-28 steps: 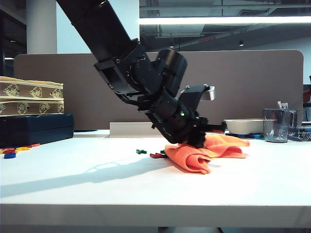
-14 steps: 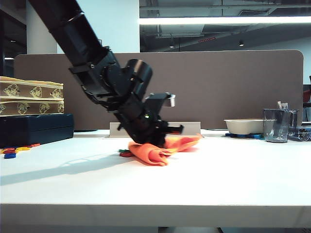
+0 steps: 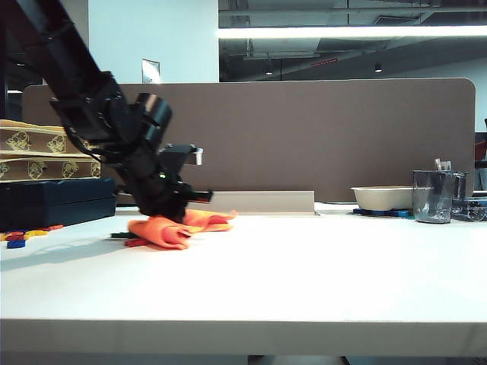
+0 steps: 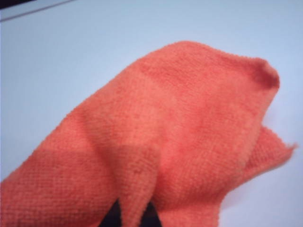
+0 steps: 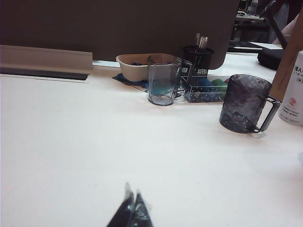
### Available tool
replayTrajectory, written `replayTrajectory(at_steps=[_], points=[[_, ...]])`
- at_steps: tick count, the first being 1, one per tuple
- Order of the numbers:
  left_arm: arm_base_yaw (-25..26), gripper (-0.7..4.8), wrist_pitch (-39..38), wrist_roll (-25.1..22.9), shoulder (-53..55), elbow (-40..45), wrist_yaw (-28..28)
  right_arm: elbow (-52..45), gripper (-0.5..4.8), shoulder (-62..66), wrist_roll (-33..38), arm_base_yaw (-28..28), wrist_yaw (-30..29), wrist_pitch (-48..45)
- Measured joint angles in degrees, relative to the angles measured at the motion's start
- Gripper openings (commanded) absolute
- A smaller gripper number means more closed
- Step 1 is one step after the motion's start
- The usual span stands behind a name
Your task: Use an orange cloth to wipe the letter magnets on the table away for a distance.
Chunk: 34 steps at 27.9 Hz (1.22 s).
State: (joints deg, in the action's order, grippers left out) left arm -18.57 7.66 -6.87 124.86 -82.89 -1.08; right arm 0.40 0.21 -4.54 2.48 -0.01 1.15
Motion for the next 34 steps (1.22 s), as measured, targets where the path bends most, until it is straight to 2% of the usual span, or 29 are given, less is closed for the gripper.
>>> replayTrajectory(at_steps=[3, 7, 14, 28, 34], points=[[1.75, -0.06, -0.68, -2.8, -0.59, 0.0, -0.02, 0.02, -0.05, 0.0, 0.0, 0.0, 0.0, -0.02], [3.45, -0.06, -1.99, -3.65, -1.16, 0.0, 0.59, 0.0, -0.05, 0.0, 0.0, 0.0, 0.0, 0.0], [7.63, -0.06, -5.38, -3.8, -2.01, 0.04, 1.07, 0.0, -0.05, 0.0, 0.0, 0.0, 0.0, -0.02], [17.31, -0.06, -5.55, -5.03, -2.01, 0.13, 1.29, 0.0, -0.05, 0.0, 0.0, 0.0, 0.0, 0.0], [20.52, -0.06, -5.62, -4.02, -2.73, 0.17, 2.19, 0.0, -0.05, 0.0, 0.0, 0.0, 0.0, 0.0]])
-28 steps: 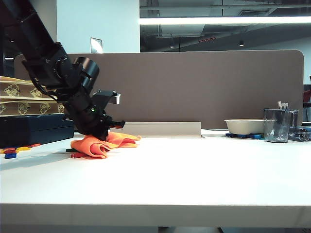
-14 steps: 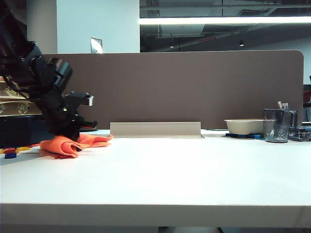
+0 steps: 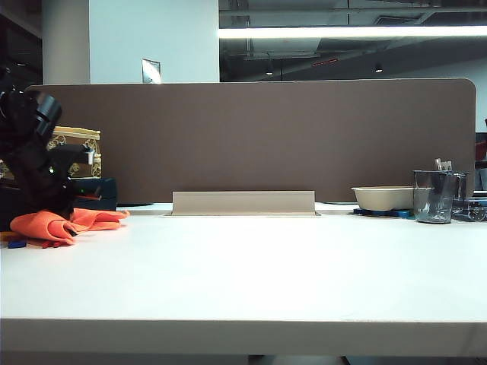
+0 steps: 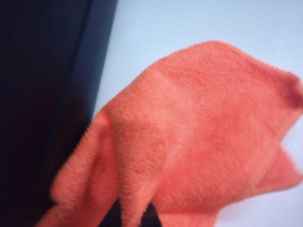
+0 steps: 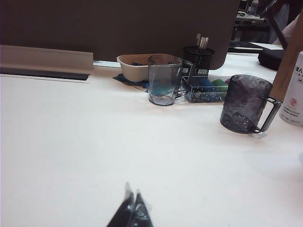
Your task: Use an orange cloth to wipe the letter magnets on the table away for a distance.
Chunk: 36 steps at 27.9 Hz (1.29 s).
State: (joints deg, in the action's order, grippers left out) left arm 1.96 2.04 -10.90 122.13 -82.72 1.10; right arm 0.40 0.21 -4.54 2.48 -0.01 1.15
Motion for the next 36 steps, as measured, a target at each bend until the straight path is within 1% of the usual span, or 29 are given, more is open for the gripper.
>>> replayTrajectory(at_steps=[2, 4, 7, 10, 12, 14, 17, 20, 22, 24, 27, 29, 31, 36], points=[[-0.04, -0.06, 0.22, 0.22, -0.85, 0.0, 1.05, 0.0, -0.05, 0.0, 0.0, 0.0, 0.0, 0.0], [-1.55, -0.06, 0.7, 0.22, -3.06, 0.0, 3.08, 0.0, -0.05, 0.0, 0.0, 0.0, -0.02, 0.0], [-4.09, -0.06, 0.68, 0.22, -5.53, 0.0, 3.54, 0.0, -0.05, 0.0, 0.0, 0.0, 0.0, -0.02], [-7.56, -0.06, -0.81, 0.24, -8.55, 0.0, 3.87, 0.0, -0.05, 0.0, 0.0, 0.0, 0.0, -0.02], [-12.17, -0.06, -4.0, 0.24, -11.52, -0.02, 4.66, 0.0, -0.05, 0.0, 0.0, 0.0, 0.0, 0.0], [-14.71, -0.06, -6.16, 0.42, -12.28, -0.02, 4.92, 0.0, -0.05, 0.0, 0.0, 0.0, -0.02, -0.02], [-18.73, -0.06, -9.86, 2.86, -12.41, 0.0, 4.92, 0.0, -0.05, 0.0, 0.0, 0.0, 0.0, 0.0], [-21.57, -0.06, -10.91, 7.43, -12.52, 1.84, 5.27, 0.0, -0.05, 0.0, 0.0, 0.0, 0.0, -0.02], [-22.32, -0.06, -10.34, 10.12, -12.79, 4.57, 4.83, 0.0, -0.05, 0.0, 0.0, 0.0, 0.0, -0.02], [-23.06, -0.06, -9.51, 11.26, -13.14, 7.8, 2.86, 0.0, -0.05, 0.0, 0.0, 0.0, 0.0, 0.0], [-23.52, -0.06, -7.61, 11.67, -14.14, 12.11, 1.2, 0.0, -0.05, 0.0, 0.0, 0.0, 0.0, -0.02], [-23.65, -0.06, -2.93, 11.82, -16.37, 17.27, 0.17, 0.0, -0.05, 0.0, 0.0, 0.0, 0.0, -0.02], [-23.56, -0.06, -0.28, 11.82, -17.88, 20.5, -1.64, 0.0, -0.05, 0.0, 0.0, 0.0, 0.0, -0.02], [-20.65, -0.06, 4.96, 11.63, -20.81, 27.54, -3.61, 0.0, -0.05, 0.0, 0.0, 0.0, -0.02, 0.0]])
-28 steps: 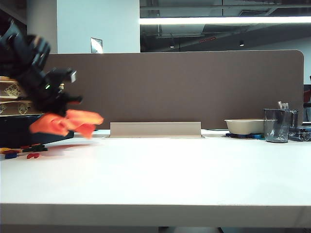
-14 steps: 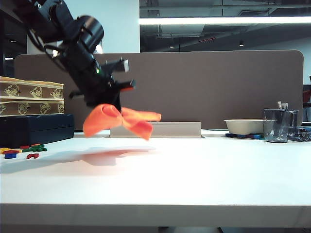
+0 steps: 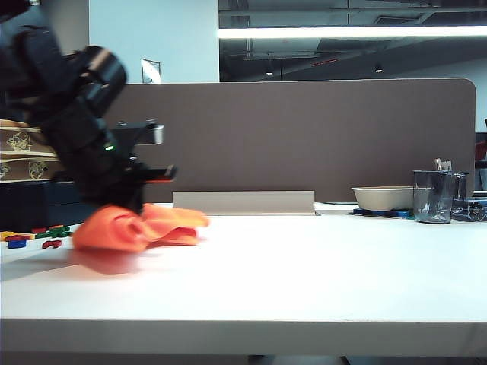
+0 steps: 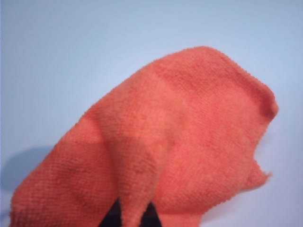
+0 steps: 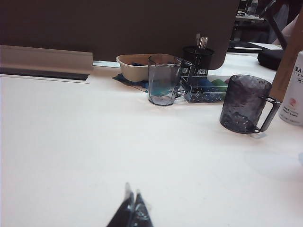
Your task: Use an orange cloth to wipe the letter magnets on the table away for a distance.
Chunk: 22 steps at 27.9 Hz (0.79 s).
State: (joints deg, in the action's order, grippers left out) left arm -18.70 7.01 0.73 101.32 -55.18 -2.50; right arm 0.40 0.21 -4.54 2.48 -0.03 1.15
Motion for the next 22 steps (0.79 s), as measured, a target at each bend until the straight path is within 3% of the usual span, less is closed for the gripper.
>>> replayTrajectory(at_steps=[7, 14, 22], points=[[8.7, -0.06, 1.86, -3.1, -0.22, 2.8, 0.39, 0.0, -0.05, 0.0, 0.0, 0.0, 0.02, 0.0], [15.98, -0.06, 5.51, -5.05, -0.22, 2.8, 5.46, 0.0, -0.05, 0.0, 0.0, 0.0, 0.02, 0.0], [16.85, -0.06, 5.01, -5.18, -2.89, 2.82, 14.45, 0.0, -0.05, 0.0, 0.0, 0.0, 0.02, -0.02]])
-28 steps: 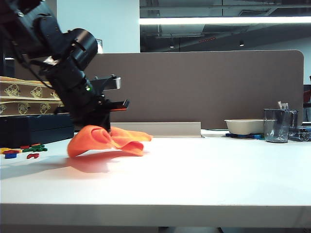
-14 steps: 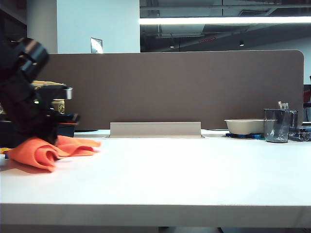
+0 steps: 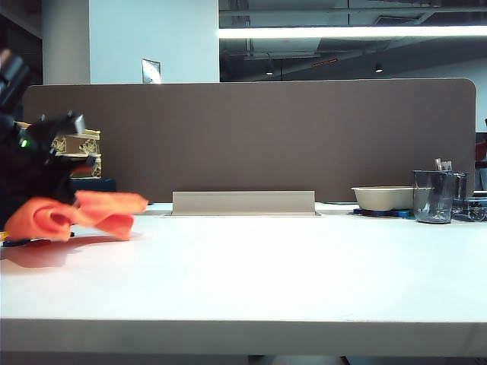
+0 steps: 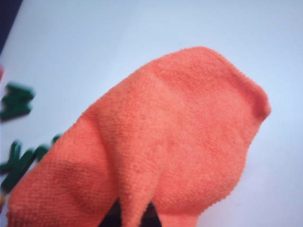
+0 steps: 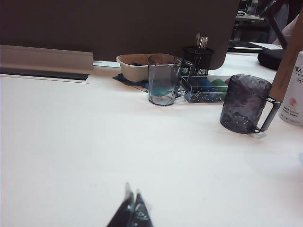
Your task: Use an orange cloth to wipe the letter magnets on the table away for a distance.
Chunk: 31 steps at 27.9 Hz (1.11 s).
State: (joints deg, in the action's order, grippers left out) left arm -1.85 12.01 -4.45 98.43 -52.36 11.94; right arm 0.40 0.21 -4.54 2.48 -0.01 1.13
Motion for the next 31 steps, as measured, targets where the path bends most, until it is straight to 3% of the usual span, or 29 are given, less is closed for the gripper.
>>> replayTrajectory(at_steps=[6, 14, 24, 26, 28, 31], points=[[-4.31, -0.06, 2.1, 0.02, -6.4, -0.02, 3.13, 0.0, -0.05, 0.0, 0.0, 0.0, -0.02, 0.02], [-16.33, -0.06, 1.95, 0.07, -16.33, -0.09, 9.88, 0.0, -0.05, 0.0, 0.0, 0.0, 0.0, 0.02], [-27.98, -0.05, -9.92, 0.13, -17.55, -0.07, 9.92, 0.0, -0.05, 0.0, 0.0, 0.0, 0.0, 0.02], [-30.03, 0.28, -12.96, -1.44, -17.55, -0.04, 9.49, 0.0, -0.05, 0.0, 0.0, 0.0, 0.0, 0.02], [-30.91, 1.33, -14.45, -2.19, -17.55, -0.04, 9.25, 0.0, -0.05, 0.0, 0.0, 0.0, 0.0, 0.02], [-31.12, 1.49, -15.21, -2.6, -17.55, -0.02, 9.27, 0.0, -0.05, 0.0, 0.0, 0.0, 0.0, 0.02]])
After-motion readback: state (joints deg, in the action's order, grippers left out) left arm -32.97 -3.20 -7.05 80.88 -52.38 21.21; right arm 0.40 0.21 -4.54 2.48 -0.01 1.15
